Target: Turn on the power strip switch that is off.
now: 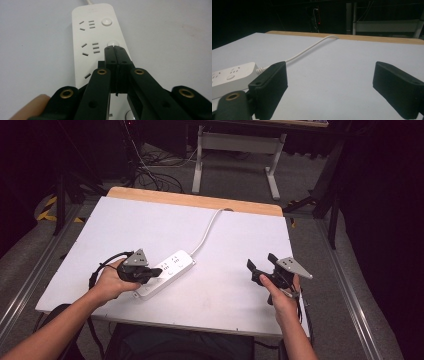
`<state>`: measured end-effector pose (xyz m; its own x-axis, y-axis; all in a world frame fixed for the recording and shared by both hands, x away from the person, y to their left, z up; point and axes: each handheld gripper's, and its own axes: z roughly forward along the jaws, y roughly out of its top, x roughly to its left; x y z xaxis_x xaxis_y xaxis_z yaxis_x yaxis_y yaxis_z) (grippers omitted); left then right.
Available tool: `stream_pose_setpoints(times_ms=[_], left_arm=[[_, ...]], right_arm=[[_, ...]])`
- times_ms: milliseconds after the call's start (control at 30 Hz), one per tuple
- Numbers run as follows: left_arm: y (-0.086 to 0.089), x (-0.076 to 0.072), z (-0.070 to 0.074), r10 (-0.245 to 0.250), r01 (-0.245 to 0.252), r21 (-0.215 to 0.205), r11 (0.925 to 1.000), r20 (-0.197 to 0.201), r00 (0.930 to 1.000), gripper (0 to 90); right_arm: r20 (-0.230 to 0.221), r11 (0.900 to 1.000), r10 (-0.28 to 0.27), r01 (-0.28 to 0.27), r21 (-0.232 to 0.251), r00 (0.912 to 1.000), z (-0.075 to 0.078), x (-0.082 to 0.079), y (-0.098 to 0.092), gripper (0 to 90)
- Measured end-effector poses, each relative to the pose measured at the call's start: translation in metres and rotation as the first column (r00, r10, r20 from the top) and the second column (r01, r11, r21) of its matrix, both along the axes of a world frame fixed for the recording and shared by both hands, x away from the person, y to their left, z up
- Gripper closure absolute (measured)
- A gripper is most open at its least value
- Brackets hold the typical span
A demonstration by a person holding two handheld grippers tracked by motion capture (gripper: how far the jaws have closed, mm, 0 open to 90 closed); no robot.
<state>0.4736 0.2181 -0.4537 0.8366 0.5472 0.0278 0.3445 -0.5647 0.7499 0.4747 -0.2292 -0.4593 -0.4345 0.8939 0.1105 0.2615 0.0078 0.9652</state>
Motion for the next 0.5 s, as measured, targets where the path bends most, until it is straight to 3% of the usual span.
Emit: stream_pose_setpoints(times_ms=[400,500], left_arm=[[-0.0052,-0.0022,-0.0049,-0.033,0.034,0.065,0.9973,-0.008,0.9994,90.0],[-0.005,-0.0025,-0.0055,-0.031,0.031,0.057,0.9979,-0.009,0.9995,90.0]], right_arm=[[-0.007,1.0,0.001,-0.001,0.001,1.0,-0.0002,-0.0001,0.0005,12.8],[-0.007,1.0,0.0,0.0,0.002,1.0,-0.0001,-0.0002,0.0002,12.8]])
